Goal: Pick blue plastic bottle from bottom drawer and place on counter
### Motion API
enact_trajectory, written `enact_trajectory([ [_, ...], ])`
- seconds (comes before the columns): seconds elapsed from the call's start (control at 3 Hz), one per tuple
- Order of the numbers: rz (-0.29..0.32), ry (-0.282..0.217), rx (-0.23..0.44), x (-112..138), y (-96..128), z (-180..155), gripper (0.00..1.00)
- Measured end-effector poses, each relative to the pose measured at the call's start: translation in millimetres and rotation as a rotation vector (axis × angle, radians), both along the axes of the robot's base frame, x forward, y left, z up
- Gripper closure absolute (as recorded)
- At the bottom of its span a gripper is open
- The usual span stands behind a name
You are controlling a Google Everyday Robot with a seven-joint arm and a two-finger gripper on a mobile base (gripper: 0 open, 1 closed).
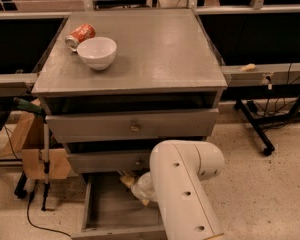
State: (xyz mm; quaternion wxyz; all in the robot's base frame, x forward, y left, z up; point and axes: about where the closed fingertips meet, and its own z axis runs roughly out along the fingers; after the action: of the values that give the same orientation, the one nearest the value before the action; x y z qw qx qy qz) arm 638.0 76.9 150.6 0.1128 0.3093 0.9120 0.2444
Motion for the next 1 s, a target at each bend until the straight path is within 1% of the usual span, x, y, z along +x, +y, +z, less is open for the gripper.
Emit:
enact_trajectory([
  [0.33,-0.009,-0.011,-0.027,-3.7,-11.0,-0.6,0.00],
  [0.67,0.002,-0.060,-0.063,-2.0,-17.2,0.1,0.00],
  [1.0,0.079,-0.155,-0.088,8.4,-17.3,3.9,0.00],
])
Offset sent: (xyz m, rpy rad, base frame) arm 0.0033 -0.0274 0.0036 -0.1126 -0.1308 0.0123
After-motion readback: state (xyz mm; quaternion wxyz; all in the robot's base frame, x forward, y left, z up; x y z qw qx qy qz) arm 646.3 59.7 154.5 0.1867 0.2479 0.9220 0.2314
